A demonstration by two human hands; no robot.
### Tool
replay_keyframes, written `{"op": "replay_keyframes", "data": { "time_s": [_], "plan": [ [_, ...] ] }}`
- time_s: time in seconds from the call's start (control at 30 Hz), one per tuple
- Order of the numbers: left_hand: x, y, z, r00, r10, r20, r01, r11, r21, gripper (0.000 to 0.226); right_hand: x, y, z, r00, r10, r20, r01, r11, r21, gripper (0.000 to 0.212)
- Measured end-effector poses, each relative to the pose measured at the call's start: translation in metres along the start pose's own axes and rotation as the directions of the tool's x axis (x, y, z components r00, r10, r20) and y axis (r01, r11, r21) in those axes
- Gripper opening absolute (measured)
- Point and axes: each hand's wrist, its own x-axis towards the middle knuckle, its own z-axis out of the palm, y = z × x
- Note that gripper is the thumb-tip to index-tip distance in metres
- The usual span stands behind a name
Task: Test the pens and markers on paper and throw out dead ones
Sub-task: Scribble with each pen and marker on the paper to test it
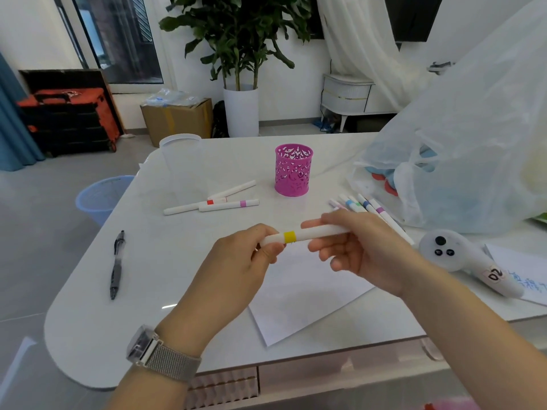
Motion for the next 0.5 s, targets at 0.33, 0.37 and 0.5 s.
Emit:
{"op": "replay_keyframes", "data": {
  "time_s": [0.33,0.37,0.5],
  "plan": [
    [-0.003,0.001,0.01,0.994,-0.019,0.111,0.014,0.999,0.046,0.02,0.016,0.032,-0.01,0.91,-0.412,-0.049,0.178,0.495,-0.85,0.06],
    [-0.004,0.001,0.011,0.994,-0.02,0.11,0.012,0.997,0.07,0.019,0.018,0.036,-0.008,0.901,-0.429,-0.062,0.179,0.499,-0.848,0.059],
    [-0.004,-0.006,0.009,0.992,-0.035,0.122,0.019,0.992,0.127,0.018,0.022,0.049,0.001,0.879,-0.471,-0.074,0.187,0.484,-0.855,0.056]
  ]
}}
